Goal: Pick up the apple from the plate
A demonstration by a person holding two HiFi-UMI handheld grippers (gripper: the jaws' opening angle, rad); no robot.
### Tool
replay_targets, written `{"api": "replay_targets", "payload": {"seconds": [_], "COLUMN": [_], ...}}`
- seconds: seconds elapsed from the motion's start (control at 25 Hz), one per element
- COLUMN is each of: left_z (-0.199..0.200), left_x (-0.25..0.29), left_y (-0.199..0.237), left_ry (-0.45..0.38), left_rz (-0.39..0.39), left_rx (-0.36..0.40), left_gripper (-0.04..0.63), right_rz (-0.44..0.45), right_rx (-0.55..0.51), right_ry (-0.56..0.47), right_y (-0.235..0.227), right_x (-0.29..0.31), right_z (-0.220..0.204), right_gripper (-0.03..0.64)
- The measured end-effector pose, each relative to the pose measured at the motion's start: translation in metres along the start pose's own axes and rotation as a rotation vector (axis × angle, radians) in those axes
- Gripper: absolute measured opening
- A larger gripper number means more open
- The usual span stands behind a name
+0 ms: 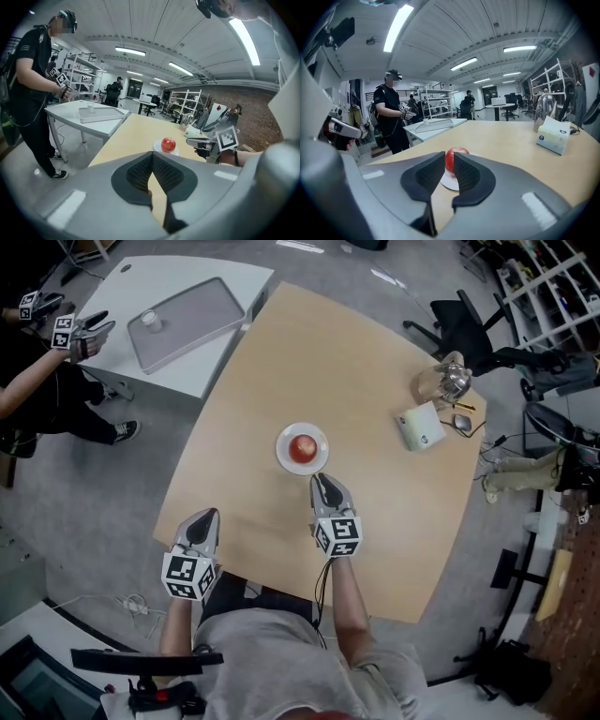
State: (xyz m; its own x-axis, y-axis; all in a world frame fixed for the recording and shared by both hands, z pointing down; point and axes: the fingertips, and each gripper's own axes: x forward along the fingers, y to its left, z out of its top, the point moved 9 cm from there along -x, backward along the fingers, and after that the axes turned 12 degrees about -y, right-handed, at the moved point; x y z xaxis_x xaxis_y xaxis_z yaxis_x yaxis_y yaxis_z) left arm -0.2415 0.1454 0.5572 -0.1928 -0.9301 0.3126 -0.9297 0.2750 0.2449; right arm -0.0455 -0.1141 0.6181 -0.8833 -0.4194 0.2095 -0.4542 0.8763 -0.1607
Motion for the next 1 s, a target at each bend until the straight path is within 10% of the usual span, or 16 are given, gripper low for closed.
{"api": "replay_targets", "payload": {"seconds": [1.0], "left_z": [-0.017], "left_x": [0.004], "left_y": [0.008], "left_ry": [0.047], "left_rz": [0.070], "left_rx": [-0.036], "left_gripper": [0.020], "right_rz": [0.074], "right_rx": [-0.007], "right_ry": [0.074], "right_y": [-0.017], "right_x": [0.065], "right_z": [-0.019], "right_gripper": [0.315]}}
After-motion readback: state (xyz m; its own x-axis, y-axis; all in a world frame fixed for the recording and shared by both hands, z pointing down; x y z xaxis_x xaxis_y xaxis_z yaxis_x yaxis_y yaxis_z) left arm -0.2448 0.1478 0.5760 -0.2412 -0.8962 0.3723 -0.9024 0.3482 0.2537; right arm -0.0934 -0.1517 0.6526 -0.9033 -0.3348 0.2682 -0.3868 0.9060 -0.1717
